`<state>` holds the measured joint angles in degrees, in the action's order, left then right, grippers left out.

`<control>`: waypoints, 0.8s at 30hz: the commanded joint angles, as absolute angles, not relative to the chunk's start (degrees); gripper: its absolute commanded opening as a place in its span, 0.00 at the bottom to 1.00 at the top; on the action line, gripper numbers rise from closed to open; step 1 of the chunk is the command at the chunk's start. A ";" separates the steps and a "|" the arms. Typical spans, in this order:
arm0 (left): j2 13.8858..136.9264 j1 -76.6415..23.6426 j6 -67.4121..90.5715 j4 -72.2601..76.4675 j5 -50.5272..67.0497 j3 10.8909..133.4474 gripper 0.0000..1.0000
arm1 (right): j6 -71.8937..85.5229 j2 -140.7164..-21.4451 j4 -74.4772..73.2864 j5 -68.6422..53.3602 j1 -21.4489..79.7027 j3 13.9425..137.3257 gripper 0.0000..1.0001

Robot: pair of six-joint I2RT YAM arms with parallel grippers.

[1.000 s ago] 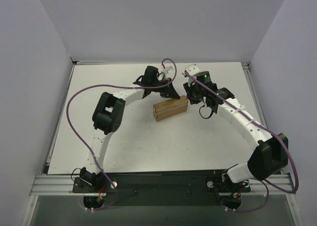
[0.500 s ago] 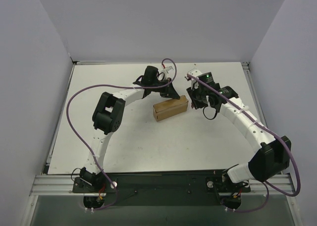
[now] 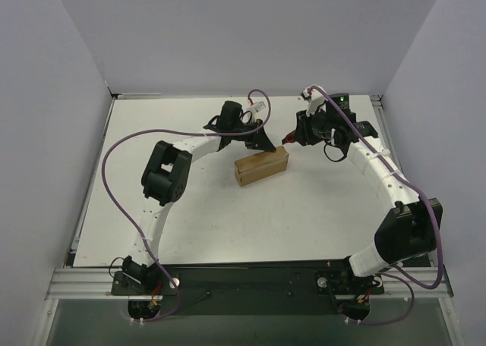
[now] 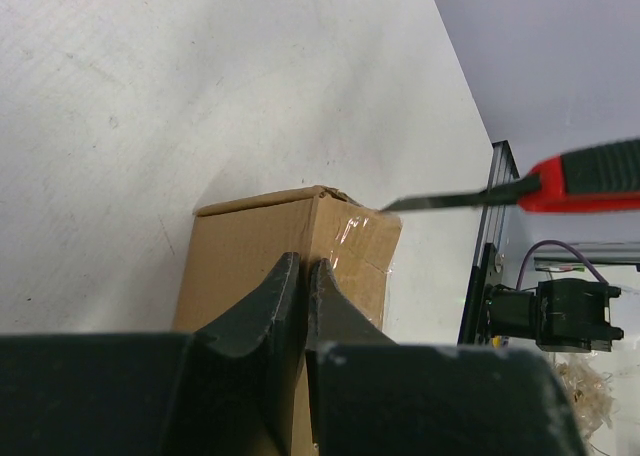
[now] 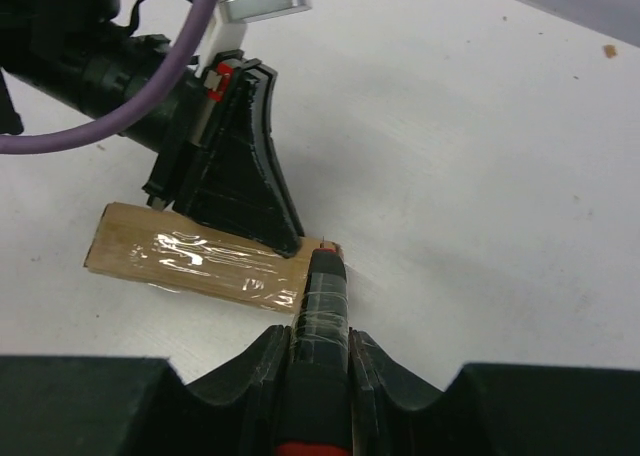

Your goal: Unpack the express box

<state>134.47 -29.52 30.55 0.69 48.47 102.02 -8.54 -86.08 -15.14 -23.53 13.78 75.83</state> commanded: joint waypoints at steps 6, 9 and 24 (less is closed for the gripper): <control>134.65 -30.06 27.25 -2.90 47.11 100.46 0.00 | -9.23 -86.48 -11.34 -24.70 16.52 77.08 0.00; 134.74 -29.97 27.25 -2.99 47.11 100.55 0.00 | -10.28 -86.22 -10.46 -21.80 16.61 76.82 0.00; 134.82 -29.71 27.60 -2.72 47.37 100.28 0.00 | -11.42 -86.92 -12.22 -18.63 16.26 75.94 0.00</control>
